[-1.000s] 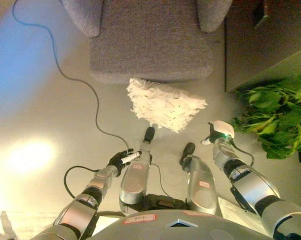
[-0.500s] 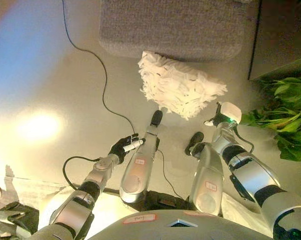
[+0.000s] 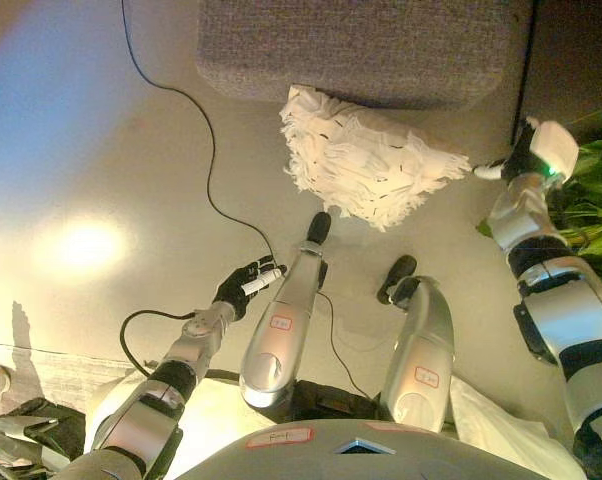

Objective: Pick up the pillow and put it on the sofa.

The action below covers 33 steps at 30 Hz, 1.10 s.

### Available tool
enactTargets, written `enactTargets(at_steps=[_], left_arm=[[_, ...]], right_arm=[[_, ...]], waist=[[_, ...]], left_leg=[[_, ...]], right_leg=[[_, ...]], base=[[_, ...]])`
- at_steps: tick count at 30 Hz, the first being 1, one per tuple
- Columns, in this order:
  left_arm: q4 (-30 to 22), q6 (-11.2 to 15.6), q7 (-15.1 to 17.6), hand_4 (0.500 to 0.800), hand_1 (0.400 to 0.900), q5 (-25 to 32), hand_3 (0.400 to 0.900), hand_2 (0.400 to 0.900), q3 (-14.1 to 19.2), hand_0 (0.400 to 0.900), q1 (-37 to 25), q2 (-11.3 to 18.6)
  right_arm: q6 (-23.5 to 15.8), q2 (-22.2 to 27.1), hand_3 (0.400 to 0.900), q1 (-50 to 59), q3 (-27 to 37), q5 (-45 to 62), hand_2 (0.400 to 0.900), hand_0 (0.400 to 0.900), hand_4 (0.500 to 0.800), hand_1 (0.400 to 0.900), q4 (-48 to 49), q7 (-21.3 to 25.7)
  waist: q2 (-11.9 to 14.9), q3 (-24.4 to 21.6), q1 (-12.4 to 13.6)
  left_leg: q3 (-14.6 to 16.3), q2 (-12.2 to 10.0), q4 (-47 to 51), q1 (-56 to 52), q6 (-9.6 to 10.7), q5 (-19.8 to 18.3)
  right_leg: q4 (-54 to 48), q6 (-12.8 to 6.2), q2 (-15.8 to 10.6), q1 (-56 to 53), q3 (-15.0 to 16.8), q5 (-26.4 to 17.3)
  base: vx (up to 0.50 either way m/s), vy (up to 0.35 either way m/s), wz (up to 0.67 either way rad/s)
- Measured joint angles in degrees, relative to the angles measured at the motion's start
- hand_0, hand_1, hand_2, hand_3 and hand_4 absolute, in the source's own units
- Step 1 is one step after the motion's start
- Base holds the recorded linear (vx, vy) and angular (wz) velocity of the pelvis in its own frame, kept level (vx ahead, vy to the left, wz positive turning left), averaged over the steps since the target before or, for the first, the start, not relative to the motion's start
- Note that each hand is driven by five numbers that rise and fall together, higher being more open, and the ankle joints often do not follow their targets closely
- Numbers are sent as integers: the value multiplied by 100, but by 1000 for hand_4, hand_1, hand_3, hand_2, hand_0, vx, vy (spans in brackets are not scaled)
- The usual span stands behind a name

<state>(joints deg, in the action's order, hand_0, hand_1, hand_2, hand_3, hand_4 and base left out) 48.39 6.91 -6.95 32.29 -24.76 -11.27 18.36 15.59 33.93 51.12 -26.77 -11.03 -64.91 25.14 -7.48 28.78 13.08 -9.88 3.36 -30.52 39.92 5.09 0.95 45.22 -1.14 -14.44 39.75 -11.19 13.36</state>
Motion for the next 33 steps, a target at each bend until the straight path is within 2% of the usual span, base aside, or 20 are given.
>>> enactTargets(at_steps=[9,17,25,33], left_arm=[[-379,128,-65,800,900,147,900,900,1,900,260,264],[-569,202,-173,800,900,190,900,900,1,900,375,326],[-734,292,-196,800,900,244,900,900,-1,900,403,334],[-1204,354,-274,800,900,412,900,900,-2,900,512,459]], right_arm=[[-13,106,900,378,-229,32,900,900,800,900,1,-561],[-37,74,900,593,-444,240,900,900,800,900,25,-1042],[-94,-50,900,613,-456,369,900,900,800,900,24,-1107],[-61,-85,900,746,-606,587,900,900,800,900,81,-1340]], waist=[[5,14,41],[2,21,146],[-3,23,164],[-77,43,183]], left_leg=[[71,18,-360,352,-36,-114],[68,45,-421,520,-44,-122],[90,101,-519,703,-82,-155],[90,167,-699,925,-46,-180]], right_leg=[[204,-12,-5,313,103,-6],[278,-13,-15,464,134,-6],[367,-37,-54,635,184,8],[589,-71,-126,873,234,32]], base=[[2,10,-1],[0,0,0],[4,15,4],[1,25,5]])
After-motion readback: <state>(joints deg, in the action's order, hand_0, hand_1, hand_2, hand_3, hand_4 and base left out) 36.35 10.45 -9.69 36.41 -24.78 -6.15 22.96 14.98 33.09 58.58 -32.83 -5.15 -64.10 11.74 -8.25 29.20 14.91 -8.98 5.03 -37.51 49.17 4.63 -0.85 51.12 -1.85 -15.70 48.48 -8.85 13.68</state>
